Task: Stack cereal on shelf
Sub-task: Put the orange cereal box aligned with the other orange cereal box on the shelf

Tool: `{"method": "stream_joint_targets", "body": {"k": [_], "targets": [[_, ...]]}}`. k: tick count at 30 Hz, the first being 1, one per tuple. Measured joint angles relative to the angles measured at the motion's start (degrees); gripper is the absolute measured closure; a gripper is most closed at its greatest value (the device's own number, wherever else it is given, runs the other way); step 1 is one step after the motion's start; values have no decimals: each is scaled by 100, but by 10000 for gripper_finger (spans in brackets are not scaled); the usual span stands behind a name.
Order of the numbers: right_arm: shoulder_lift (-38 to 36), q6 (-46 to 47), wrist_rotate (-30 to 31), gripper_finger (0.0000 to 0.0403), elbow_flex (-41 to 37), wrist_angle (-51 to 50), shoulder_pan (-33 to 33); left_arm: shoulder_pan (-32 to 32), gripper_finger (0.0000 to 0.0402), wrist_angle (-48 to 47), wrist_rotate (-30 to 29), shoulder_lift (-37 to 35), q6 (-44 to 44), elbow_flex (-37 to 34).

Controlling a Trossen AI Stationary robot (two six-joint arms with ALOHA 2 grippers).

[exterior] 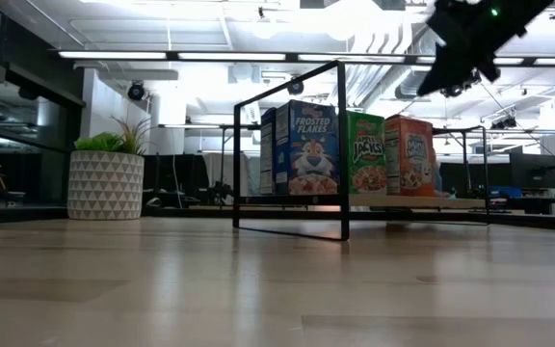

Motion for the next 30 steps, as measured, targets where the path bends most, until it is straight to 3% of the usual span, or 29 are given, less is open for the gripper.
{"method": "stream_joint_targets", "body": {"k": [3,5,18,23,30], "targets": [[90,112,496,403,313,67,-200,0,112,3,0,1,-11,0],[231,258,477,403,482,64,-470,0,112,3,0,-1,-45,0],[1912,131,-1119,403,1450,-507,-2968,0,112,7,0,0,10,0],[2281,-136,-1865,403,1553,-549,-3210,-1,112,-3,0,1,14,0],[2505,-320,-1914,403,1553,-471,-3250,-2,112,-15,0,-1,16,0]]}}
